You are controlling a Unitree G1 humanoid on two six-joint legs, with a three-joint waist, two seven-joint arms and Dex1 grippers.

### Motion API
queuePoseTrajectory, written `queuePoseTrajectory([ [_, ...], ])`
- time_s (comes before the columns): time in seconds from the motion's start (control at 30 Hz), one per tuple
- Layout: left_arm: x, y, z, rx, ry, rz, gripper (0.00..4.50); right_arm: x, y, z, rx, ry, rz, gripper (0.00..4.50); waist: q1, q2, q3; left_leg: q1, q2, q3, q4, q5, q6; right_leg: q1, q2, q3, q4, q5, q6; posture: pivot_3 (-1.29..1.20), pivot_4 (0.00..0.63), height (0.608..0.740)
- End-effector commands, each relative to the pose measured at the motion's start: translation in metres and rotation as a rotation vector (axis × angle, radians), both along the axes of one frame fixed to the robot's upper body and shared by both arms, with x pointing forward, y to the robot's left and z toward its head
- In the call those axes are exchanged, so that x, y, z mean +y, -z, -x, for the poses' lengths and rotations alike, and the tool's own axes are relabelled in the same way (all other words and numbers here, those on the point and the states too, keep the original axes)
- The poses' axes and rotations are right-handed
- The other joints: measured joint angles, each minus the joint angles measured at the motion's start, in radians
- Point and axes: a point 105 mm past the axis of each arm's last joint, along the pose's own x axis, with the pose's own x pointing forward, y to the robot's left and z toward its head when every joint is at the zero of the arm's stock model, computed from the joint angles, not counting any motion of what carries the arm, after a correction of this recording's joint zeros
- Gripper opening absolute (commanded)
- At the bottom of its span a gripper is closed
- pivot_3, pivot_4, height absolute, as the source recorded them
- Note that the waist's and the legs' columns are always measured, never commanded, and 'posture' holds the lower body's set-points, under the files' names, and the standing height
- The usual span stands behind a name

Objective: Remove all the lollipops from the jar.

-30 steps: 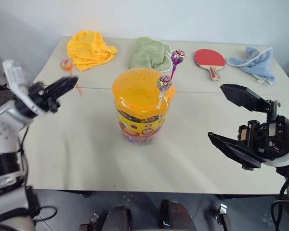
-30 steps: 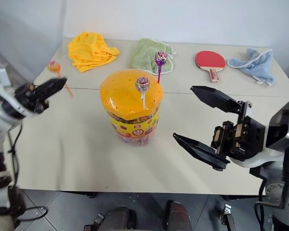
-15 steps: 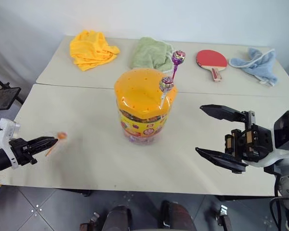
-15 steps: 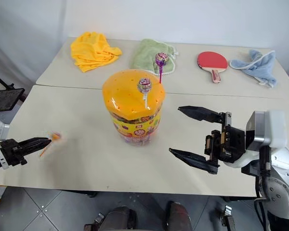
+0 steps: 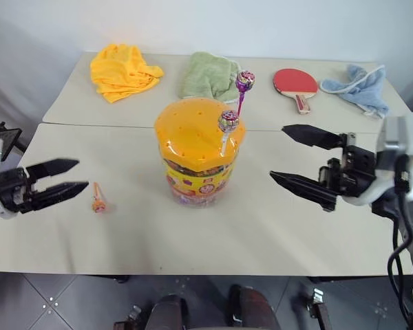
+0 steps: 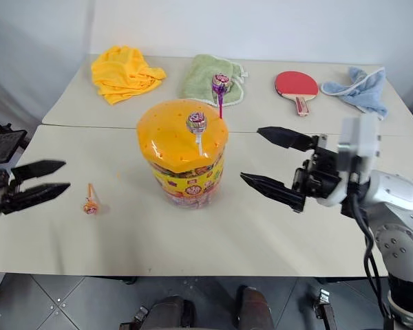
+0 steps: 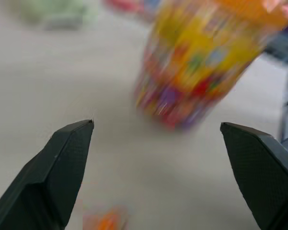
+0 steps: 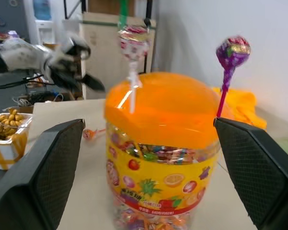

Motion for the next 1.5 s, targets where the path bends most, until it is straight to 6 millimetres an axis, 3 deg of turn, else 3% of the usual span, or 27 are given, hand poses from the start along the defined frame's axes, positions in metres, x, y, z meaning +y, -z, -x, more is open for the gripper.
queuePoseTrajectory([
  [0.03,-0.045,-0.028,0.011,-0.162,0.194,0.154,4.48,0.023,-0.006,-0.011,-0.036,-0.006,0.006,4.50,-0.004,0.000,0.000,0.000,0.000,0.000,0.000,0.000,0.000,0.000,0.000,0.000,0.000,0.000,0.000,0.00,0.150,0.740],
  [0.2,-0.080,-0.032,0.018,-0.226,0.308,0.285,4.48,0.050,-0.012,-0.015,-0.079,-0.060,-0.010,4.50,-0.008,0.000,0.000,0.000,-0.001,0.000,0.002,0.000,0.000,0.000,0.000,0.000,0.001,0.000,0.001,0.00,0.150,0.740],
  [0.4,-0.087,-0.032,0.016,-0.259,0.322,0.333,4.48,0.061,-0.004,-0.011,-0.087,-0.155,0.036,4.50,-0.004,0.000,0.000,-0.001,-0.001,0.000,0.002,0.000,0.000,0.000,0.000,0.000,0.000,0.000,0.001,0.00,0.150,0.740],
  [0.53,-0.093,-0.032,0.014,-0.273,0.337,0.339,4.50,0.064,-0.002,-0.014,-0.101,-0.172,0.047,3.59,-0.005,0.000,0.000,-0.001,-0.002,0.000,0.002,0.000,0.000,0.001,0.000,0.000,0.000,0.000,0.001,0.00,0.150,0.740],
  [0.87,-0.100,-0.033,0.009,-0.295,0.363,0.345,4.50,0.065,-0.007,-0.019,-0.115,-0.205,-0.036,0.19,-0.005,0.000,0.000,-0.001,-0.002,-0.001,0.002,0.000,0.000,0.001,0.001,0.000,0.000,0.000,0.001,0.00,0.150,0.740],
  [1.03,-0.100,-0.035,0.007,-0.306,0.368,0.349,4.50,0.060,-0.019,-0.018,-0.118,-0.223,-0.112,0.09,-0.007,0.000,0.000,-0.001,-0.001,-0.001,0.002,0.000,0.000,0.001,0.001,0.000,0.000,0.000,0.001,0.00,0.150,0.740],
  [1.1,-0.099,-0.035,0.007,-0.308,0.368,0.351,4.50,0.049,-0.035,-0.019,-0.116,-0.201,-0.190,0.09,-0.006,0.000,0.000,-0.001,-0.001,-0.001,0.002,0.000,0.000,0.001,0.001,-0.001,0.000,0.000,0.001,0.00,0.150,0.740],
  [1.17,-0.100,-0.039,0.007,-0.371,0.358,0.317,4.50,0.014,-0.060,-0.024,-0.089,-0.103,-0.293,0.09,-0.003,0.000,0.000,-0.001,-0.002,-0.001,0.002,0.000,0.000,0.001,0.001,0.000,0.000,0.000,0.001,0.00,0.150,0.740],
  [1.23,-0.099,-0.042,0.008,-0.405,0.356,0.290,4.50,-0.015,-0.070,-0.025,-0.060,-0.011,-0.306,0.09,0.006,0.000,0.000,-0.003,-0.002,-0.003,0.004,0.000,0.000,0.001,0.000,-0.001,-0.001,0.000,0.001,0.00,0.150,0.740],
  [1.37,-0.092,-0.035,0.011,-0.402,0.364,0.214,4.50,-0.072,-0.048,-0.028,0.081,0.227,-0.137,0.09,0.017,0.000,0.000,-0.003,-0.002,-0.005,0.001,0.000,0.000,0.002,0.001,-0.002,-0.003,0.000,0.001,0.00,0.150,0.740],
  [1.5,-0.095,-0.022,0.018,-0.372,0.455,0.081,4.50,-0.144,0.006,-0.031,0.278,0.575,0.115,0.09,0.021,0.000,0.000,-0.002,-0.002,-0.002,-0.001,0.000,0.000,0.002,0.001,-0.002,-0.006,0.000,0.001,0.00,0.150,0.740],
])
